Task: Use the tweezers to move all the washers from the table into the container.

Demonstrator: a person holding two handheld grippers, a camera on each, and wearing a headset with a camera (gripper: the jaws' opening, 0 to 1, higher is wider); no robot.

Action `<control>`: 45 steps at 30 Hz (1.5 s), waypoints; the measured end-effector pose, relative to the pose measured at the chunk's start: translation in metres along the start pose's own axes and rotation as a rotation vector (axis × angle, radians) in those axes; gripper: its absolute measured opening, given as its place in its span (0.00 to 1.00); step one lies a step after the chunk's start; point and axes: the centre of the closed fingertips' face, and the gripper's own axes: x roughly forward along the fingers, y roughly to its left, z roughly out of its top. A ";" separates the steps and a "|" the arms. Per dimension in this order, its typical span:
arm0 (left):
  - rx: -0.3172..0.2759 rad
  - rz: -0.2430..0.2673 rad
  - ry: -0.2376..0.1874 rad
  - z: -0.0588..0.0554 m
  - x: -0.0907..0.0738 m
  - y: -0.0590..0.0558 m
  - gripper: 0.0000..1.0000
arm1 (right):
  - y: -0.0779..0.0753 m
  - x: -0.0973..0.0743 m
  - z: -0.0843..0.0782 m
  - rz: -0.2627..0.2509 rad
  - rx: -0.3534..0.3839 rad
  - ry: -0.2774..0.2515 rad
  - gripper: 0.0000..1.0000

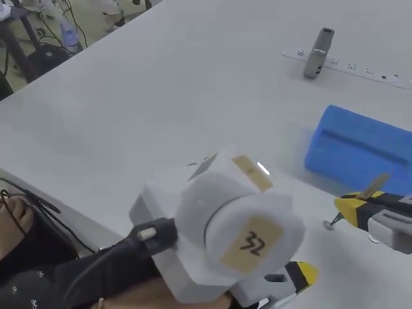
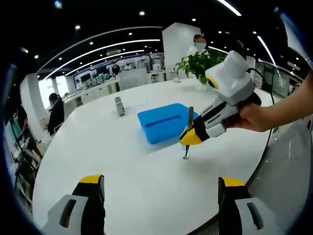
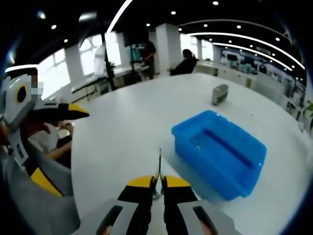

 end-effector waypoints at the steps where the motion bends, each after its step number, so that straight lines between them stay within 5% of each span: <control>1: 0.001 0.000 0.000 0.000 0.000 0.000 0.99 | 0.000 0.000 0.000 -0.001 -0.007 0.001 0.04; 16: 0.001 0.000 0.001 0.001 0.000 -0.001 0.99 | -0.001 0.001 0.000 -0.013 -0.004 0.003 0.03; 27: 0.001 -0.002 0.000 0.000 0.000 -0.001 0.99 | -0.005 -0.012 0.029 -0.011 0.009 -0.058 0.03; 35: -0.002 -0.003 -0.001 -0.001 0.001 0.000 0.99 | -0.025 -0.021 0.064 -0.051 0.009 -0.141 0.03; 45: -0.005 -0.004 0.001 -0.002 0.001 0.000 0.99 | -0.063 -0.015 0.081 -0.136 0.008 -0.182 0.03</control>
